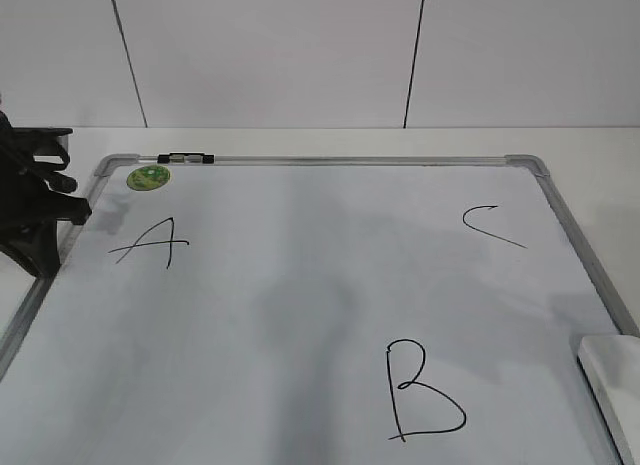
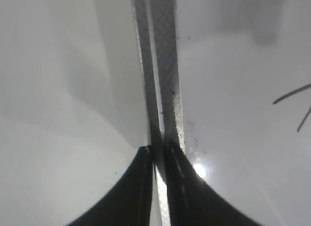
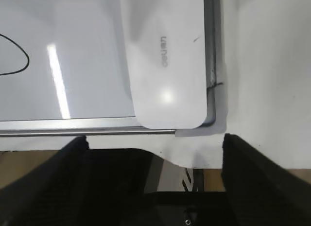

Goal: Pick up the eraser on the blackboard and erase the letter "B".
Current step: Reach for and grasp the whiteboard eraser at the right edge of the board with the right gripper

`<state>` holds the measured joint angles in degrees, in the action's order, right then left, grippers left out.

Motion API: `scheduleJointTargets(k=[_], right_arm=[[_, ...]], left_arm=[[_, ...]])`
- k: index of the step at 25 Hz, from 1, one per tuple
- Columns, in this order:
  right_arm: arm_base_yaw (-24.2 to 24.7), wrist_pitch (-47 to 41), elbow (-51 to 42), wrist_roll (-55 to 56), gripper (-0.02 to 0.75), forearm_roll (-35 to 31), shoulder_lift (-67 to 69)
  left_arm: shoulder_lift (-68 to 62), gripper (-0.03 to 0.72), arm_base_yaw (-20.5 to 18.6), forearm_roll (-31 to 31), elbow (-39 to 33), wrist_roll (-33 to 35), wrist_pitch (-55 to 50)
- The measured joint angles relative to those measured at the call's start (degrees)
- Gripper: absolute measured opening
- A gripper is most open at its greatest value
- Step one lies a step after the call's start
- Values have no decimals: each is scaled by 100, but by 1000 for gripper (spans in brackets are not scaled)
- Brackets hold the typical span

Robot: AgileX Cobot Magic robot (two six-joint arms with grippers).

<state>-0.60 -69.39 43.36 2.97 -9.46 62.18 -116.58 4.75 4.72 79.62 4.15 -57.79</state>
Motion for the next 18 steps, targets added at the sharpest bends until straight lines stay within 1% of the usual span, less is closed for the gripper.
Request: scheduleJointTargets(k=[8,18], right_arm=[[0,706,34,-297,658,-13,896],[0,1137,50,-327,658,-37,1837]], left_arm=[[0,55,0,2,0,0,-9],[0,54,0,12,0,0,-9]])
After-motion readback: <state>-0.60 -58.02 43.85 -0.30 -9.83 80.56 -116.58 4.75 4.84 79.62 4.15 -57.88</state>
